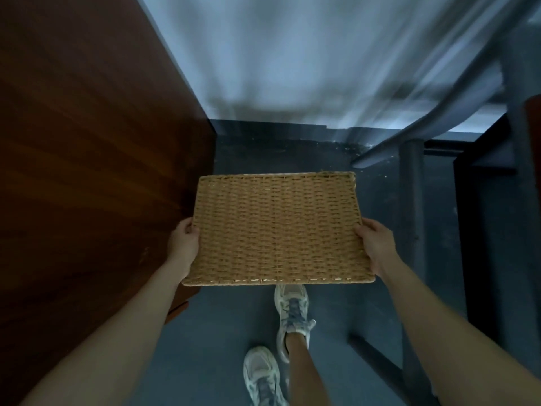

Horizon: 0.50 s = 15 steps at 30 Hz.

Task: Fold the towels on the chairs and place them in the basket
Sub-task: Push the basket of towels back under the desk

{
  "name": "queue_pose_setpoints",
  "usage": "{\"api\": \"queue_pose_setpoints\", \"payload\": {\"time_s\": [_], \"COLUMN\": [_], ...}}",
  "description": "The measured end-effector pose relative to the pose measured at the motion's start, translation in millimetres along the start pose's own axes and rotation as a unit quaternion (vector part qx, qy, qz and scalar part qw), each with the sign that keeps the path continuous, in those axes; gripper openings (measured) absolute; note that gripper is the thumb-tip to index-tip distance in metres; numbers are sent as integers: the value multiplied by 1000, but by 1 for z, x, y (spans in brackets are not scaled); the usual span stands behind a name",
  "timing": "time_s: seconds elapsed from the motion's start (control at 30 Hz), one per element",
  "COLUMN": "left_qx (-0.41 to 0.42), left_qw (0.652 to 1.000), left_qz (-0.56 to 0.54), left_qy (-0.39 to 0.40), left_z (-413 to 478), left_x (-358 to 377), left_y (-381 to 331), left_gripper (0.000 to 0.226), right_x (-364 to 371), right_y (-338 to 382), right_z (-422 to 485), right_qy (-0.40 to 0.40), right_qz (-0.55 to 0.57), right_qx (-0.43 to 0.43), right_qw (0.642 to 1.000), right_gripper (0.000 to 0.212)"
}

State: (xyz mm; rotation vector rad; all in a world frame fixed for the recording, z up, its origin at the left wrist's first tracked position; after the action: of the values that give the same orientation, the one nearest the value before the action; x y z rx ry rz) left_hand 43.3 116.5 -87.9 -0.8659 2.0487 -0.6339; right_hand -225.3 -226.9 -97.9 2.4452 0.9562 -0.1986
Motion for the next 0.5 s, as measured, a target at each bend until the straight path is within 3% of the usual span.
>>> {"api": "queue_pose_setpoints", "payload": {"time_s": [0.17, 0.27, 0.4, 0.5], "left_qx": [12, -12, -60, -44], "left_qw": [999, 998, 979, 974], "left_qz": [23, -44, -182, -213], "left_qy": [-43, -49, -62, -70], "left_z": [13, 17, 28, 38], "left_x": [8, 21, 32, 33], "left_y": [20, 27, 35, 22], "left_gripper": [28, 30, 35, 34], "right_x": [11, 21, 19, 17], "right_y": [-13, -15, -7, 5], "right_z": [17, 30, 41, 41], "right_qy": [-19, -6, -48, -58], "right_qz": [18, 45, 77, 108], "right_qx": [-25, -17, -27, -46], "right_qw": [999, 999, 996, 991], "right_gripper": [32, 27, 18, 15]}}
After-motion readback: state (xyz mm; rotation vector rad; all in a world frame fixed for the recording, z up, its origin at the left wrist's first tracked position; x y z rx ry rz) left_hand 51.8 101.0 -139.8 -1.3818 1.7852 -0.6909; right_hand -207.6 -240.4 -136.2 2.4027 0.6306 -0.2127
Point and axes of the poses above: each hand's wrist, its own z-axis towards the middle knuckle, its own x-axis out of the palm, y = z × x, the point moved 10 cm from there along z, towards the middle knuckle, and after that the axes turned 12 degrees about x, right-handed, at the moved point
